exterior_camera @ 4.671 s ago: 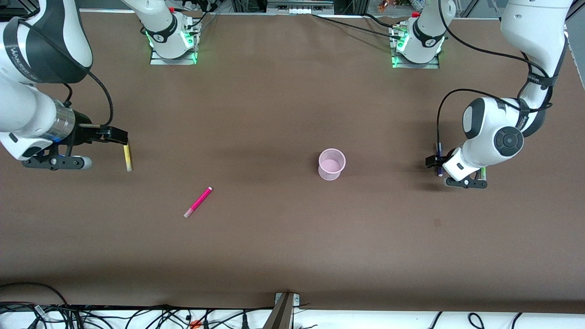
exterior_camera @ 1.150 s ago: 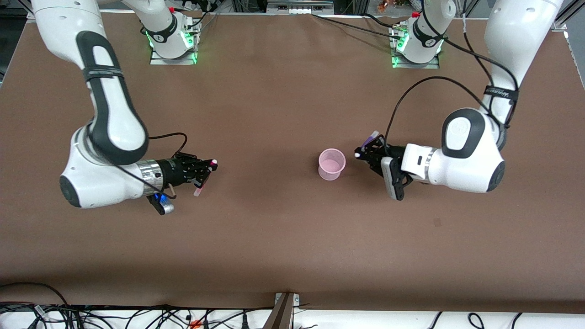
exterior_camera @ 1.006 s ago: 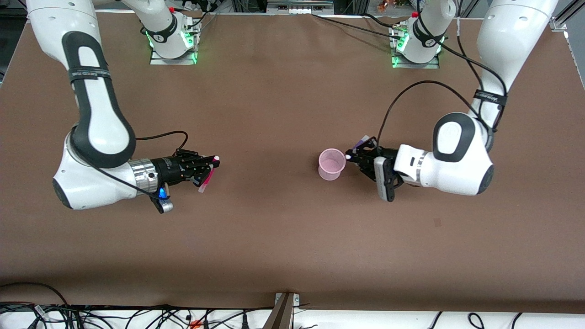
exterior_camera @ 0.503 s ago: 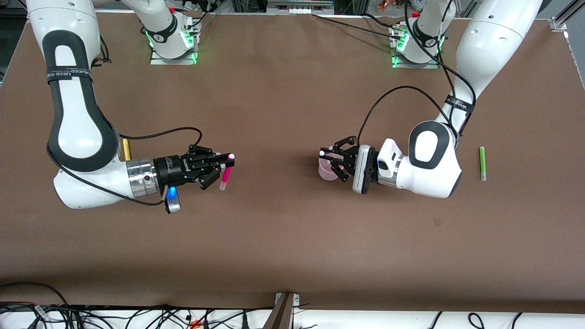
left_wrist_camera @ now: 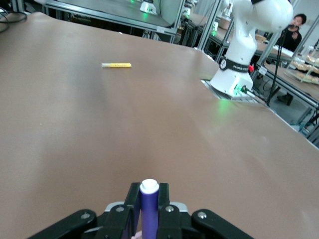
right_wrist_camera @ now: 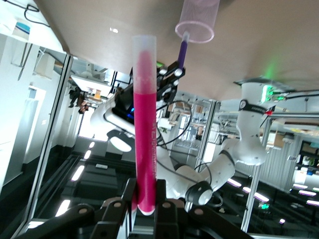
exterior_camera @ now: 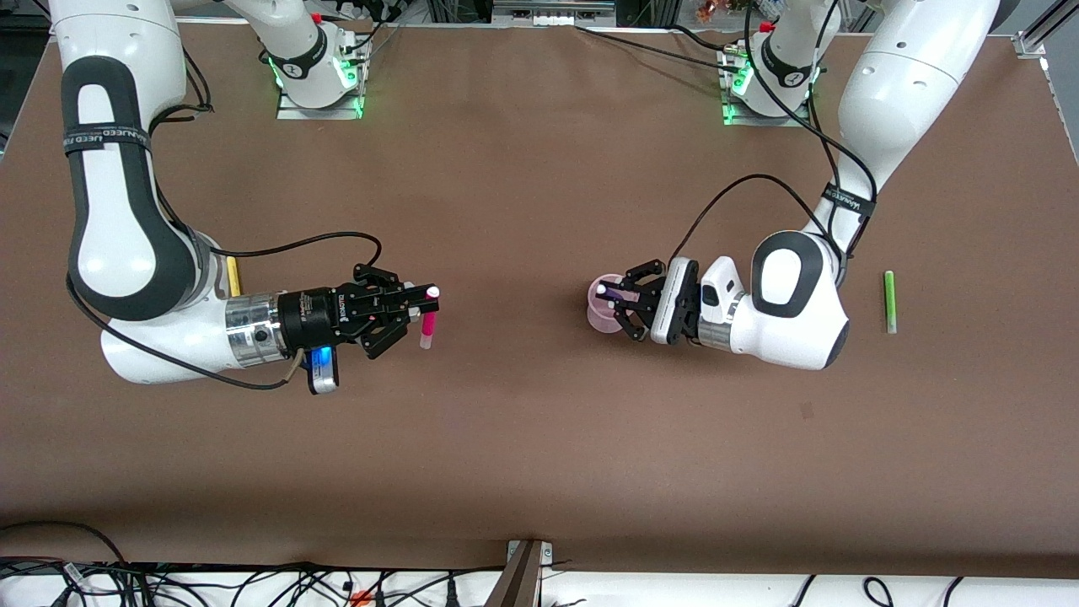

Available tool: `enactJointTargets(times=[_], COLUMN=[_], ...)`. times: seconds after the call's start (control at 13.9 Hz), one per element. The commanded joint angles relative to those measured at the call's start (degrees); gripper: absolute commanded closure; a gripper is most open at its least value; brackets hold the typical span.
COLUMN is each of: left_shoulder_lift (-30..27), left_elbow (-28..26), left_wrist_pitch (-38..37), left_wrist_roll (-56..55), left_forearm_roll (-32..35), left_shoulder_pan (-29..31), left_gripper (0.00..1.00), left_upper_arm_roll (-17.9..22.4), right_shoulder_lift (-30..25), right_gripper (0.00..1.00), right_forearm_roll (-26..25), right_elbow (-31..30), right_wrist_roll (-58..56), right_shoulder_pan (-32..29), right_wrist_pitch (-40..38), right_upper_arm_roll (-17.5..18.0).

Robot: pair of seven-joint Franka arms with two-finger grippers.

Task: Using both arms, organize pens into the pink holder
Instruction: 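Carry the blue pen with the left gripper into the pink holder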

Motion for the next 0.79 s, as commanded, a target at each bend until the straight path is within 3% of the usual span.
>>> enactJointTargets(times=[0.0, 0.07, 0.5, 0.72], left_shoulder_lift=[0.19, 0.28, -4.11, -5.96], left_elbow=[-0.52, -0.61, -0.52, 2.01], left_wrist_pitch=[0.14, -0.12, -8.36, -15.22], left_wrist_roll=[1.99, 2.34, 1.22, -15.71], left_forearm_roll=[0.84, 0.84, 1.89, 11.79], left_shoulder_pan=[-0.04, -0.13, 2.33, 3.64], left_gripper=[1.0, 0.01, 0.0, 0.0], left_upper_arm_roll=[0.0, -0.09, 0.61, 1.67], right_shoulder_lift=[-0.27, -0.27, -0.27, -0.27], right_gripper=[1.0, 1.0, 1.0, 1.0], right_forearm_roll=[3.19, 3.63, 3.72, 3.72], right_elbow=[-1.13, -1.22, -1.92, -3.06], right_wrist_roll=[1.0, 1.43, 2.23, 2.23], right_shoulder_pan=[-0.26, -0.17, 0.62, 2.89], right_wrist_pitch=[-0.28, -0.28, 1.12, 5.23], right_upper_arm_roll=[0.42, 0.42, 0.6, 0.6])
